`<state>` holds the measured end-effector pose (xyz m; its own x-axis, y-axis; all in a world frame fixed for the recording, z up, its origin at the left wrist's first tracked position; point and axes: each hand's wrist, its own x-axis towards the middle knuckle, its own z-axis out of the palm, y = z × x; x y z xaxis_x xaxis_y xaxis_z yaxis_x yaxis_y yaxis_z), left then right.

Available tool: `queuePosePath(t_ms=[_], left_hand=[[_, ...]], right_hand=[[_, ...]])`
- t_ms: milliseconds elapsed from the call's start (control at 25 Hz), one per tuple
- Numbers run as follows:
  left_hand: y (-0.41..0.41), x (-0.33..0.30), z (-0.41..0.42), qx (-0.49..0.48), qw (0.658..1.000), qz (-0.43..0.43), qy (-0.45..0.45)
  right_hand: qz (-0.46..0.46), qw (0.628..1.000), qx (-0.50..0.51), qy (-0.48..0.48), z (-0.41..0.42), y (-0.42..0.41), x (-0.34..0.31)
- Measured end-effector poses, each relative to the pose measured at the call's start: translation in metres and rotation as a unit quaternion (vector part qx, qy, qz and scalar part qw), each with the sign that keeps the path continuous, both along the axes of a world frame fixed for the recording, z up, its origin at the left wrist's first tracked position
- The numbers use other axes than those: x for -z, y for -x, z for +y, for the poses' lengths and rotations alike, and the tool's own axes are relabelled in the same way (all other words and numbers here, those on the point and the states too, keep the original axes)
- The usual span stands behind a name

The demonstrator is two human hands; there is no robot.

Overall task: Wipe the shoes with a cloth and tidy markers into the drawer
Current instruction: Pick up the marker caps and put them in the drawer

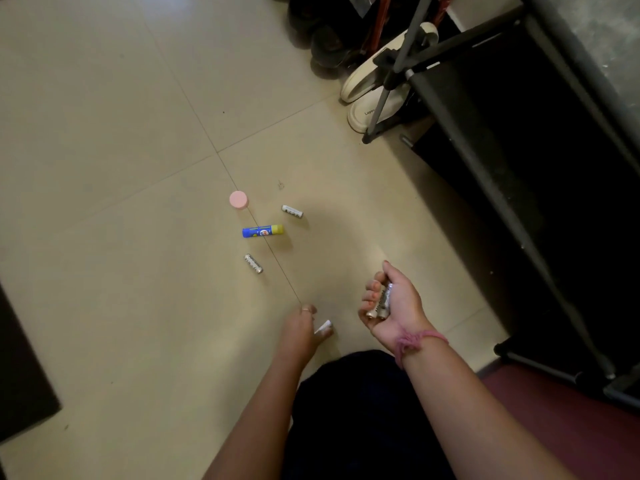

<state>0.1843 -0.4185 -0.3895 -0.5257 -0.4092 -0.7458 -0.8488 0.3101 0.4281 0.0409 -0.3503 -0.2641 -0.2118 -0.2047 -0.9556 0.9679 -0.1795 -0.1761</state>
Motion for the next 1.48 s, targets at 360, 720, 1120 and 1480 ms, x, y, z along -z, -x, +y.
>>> queuePosePath(t_ms=[360,720,1120,1480], left_hand=[[0.017,0.025,0.001,0.032,0.995,0.069,0.065],[0.027,0.041,-0.123,-0.428,0.901,0.016,0.071],[0.063,0.020,-0.117,-0.389,0.889,0.189,0.149],[0.142,0.029,-0.138,-0.202,0.961,0.047,0.185]], right_hand=[[0.015,0.998,0.049,-0.022,0.002,0.006,0.010],[0.011,0.998,0.056,-0.030,-0.003,0.001,0.012],[0.010,0.997,0.070,-0.042,-0.009,-0.003,0.011],[0.019,0.994,0.095,-0.053,-0.018,0.001,0.002]])
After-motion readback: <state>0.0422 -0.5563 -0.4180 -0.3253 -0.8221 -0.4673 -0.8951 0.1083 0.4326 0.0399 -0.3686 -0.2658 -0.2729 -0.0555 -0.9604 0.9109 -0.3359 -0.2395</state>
